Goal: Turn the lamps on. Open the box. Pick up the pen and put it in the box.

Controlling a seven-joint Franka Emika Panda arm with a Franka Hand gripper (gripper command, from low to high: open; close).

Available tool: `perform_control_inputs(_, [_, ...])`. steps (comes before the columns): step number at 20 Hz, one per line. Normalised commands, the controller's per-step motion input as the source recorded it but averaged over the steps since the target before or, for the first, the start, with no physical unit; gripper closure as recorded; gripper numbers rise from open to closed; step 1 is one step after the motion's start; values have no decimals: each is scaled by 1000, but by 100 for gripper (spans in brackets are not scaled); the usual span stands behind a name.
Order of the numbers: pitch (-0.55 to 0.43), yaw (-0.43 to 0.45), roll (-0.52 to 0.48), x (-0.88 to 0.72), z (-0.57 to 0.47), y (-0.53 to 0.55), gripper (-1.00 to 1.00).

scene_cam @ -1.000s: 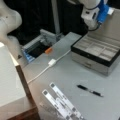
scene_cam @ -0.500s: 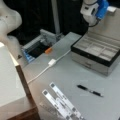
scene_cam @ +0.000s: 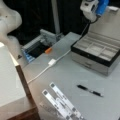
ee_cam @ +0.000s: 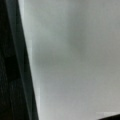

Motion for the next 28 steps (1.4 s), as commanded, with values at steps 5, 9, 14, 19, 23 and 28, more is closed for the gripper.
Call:
perform_control_inputs(5, [143, 186, -197, 180, 355, -137, -100])
perform_control_inputs(9, [164, 219, -198, 251, 333, -240, -100])
perform_control_inputs(14, [144, 272, -223, 277, 242, -214, -100])
perform_control_inputs(19, [106, 322, -261, 411, 146, -385, -100])
perform_control_inputs(23, [108, 376, -231, 556, 114, -600, -100])
perform_control_inputs(28, [133, 407, -246, 591, 106, -612, -100])
